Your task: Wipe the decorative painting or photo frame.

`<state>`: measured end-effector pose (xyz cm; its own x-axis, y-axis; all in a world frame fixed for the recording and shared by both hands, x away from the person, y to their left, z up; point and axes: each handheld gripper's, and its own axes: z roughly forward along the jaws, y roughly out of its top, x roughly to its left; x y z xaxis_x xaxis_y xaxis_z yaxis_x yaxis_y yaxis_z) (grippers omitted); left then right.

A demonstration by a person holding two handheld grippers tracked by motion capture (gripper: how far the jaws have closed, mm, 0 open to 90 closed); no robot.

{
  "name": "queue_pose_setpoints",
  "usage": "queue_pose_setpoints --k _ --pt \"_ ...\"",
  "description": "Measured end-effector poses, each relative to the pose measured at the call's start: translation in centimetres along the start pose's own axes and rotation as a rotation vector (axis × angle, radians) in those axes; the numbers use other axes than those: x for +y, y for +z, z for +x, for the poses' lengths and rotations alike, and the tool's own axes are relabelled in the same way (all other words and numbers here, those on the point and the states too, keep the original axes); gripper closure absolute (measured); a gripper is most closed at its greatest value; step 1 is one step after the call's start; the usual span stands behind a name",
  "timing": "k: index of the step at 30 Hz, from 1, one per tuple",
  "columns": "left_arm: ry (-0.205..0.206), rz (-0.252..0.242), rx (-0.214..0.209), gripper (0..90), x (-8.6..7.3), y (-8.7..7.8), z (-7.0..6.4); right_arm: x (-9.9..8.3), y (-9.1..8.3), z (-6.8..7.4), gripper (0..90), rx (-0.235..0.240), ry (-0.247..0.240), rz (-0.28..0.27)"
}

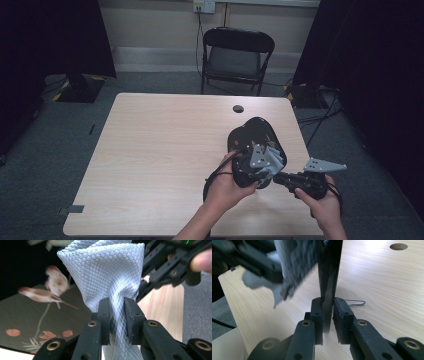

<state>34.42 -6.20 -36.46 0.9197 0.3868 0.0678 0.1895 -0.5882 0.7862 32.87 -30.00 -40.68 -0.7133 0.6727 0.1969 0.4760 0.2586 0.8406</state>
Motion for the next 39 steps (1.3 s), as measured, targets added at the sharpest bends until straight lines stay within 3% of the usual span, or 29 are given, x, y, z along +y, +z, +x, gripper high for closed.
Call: queue_pose_setpoints --k 16,20,22,25,28,39 --pt "-0.11 0.193 -0.025 76.6 -7.6 4.9 0.8 0.0 0.1 0.0 78.9 -0.001 0.001 0.001" --pt "-0.093 0.249 -0.029 76.7 -8.8 5.8 0.8 0.0 0.1 0.0 78.5 -0.002 0.0 0.0" --pt "-0.106 0.237 -0.031 76.6 -8.9 5.7 0.8 0.0 0.1 0.0 78.3 -0.002 -0.001 0.0" --pt "-0.096 0.222 -0.026 76.8 -8.6 5.2 0.6 0.0 0.1 -0.1 78.6 -0.003 -0.001 0.0" --pt "-0.086 0.176 -0.018 76.8 -7.5 3.9 0.6 -0.1 0.0 -0.1 79.1 -0.004 -0.003 0.003" --pt "0.012 -0.017 0.01 76.7 -0.7 -1.3 -0.6 -0.1 0.0 -0.1 76.9 -0.01 -0.012 0.009"
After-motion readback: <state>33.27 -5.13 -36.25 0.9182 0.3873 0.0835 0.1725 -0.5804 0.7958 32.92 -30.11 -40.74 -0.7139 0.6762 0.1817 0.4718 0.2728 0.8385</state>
